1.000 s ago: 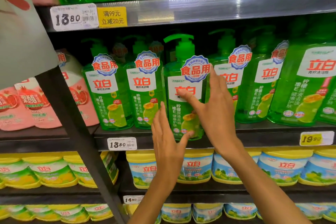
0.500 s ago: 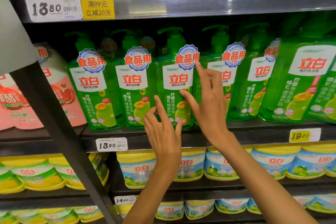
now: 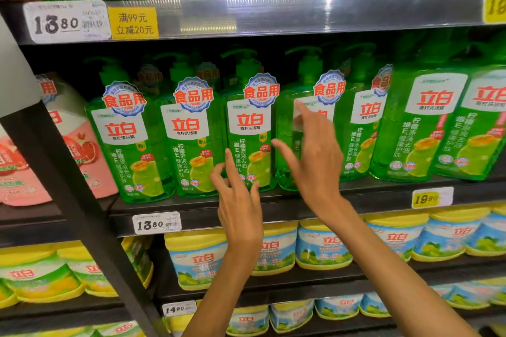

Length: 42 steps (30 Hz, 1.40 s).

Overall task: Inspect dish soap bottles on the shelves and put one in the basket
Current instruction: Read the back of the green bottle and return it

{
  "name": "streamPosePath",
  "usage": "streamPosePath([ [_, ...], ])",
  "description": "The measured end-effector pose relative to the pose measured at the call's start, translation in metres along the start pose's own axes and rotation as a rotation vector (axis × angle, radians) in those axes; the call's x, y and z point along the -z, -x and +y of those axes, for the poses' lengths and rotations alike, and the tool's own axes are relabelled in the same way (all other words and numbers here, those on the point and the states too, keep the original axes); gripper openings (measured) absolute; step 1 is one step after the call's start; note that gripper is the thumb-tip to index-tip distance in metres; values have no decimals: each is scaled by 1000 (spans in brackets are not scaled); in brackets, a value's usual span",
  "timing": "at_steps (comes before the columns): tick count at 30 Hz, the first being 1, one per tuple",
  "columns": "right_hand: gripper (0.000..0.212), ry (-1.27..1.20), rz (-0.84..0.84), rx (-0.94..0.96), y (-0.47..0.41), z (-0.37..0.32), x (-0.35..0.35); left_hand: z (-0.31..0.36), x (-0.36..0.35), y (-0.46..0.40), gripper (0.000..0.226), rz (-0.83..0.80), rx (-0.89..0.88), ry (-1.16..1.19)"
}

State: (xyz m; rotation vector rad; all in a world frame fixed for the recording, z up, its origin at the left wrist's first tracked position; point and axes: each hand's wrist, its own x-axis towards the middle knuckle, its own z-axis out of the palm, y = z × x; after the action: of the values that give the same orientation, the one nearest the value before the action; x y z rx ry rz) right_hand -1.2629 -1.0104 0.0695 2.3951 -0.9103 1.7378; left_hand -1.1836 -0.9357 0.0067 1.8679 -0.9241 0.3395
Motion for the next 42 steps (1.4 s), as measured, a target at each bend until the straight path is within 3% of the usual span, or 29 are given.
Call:
streamPosePath([
  [2,63,-39,157,-72,-11,15,16,6,1,5,64,19,-37,72],
  [4,78,-42,197,-137,-29,32,30,17,0,10,56,24,-140,120],
  [8,118,222,-95,-73,-66,50,36,39,-14,9,60,-74,-282,147],
  [11,120,290,-269,-26,-75,53,25,52,-23,12,73,-210,-212,294],
  [15,117,178,-264,-64,-75,55,25,59,-29,21,72,-183,-108,494],
  [18,110,13,-230,-58,-64,52,33,55,-28,22,73,-193,-58,563],
  [22,110,-491,-207,-73,-39,54,43,44,-23,16,75,-165,-86,582],
  [24,103,-698,-232,-191,-26,56,49,38,-21,15,73,-199,-84,572],
  [27,82,-809,-249,-362,-12,50,57,33,-18,15,71,-270,-84,570],
  [32,53,-968,-100,-450,-1,44,60,35,-13,19,73,-315,-85,604],
  [36,88,-1253,-64,-577,7,40,79,38,-2,30,84,-399,-37,735],
  [42,99,-1244,-402,-667,-8,45,110,72,4,63,37,-217,117,871],
])
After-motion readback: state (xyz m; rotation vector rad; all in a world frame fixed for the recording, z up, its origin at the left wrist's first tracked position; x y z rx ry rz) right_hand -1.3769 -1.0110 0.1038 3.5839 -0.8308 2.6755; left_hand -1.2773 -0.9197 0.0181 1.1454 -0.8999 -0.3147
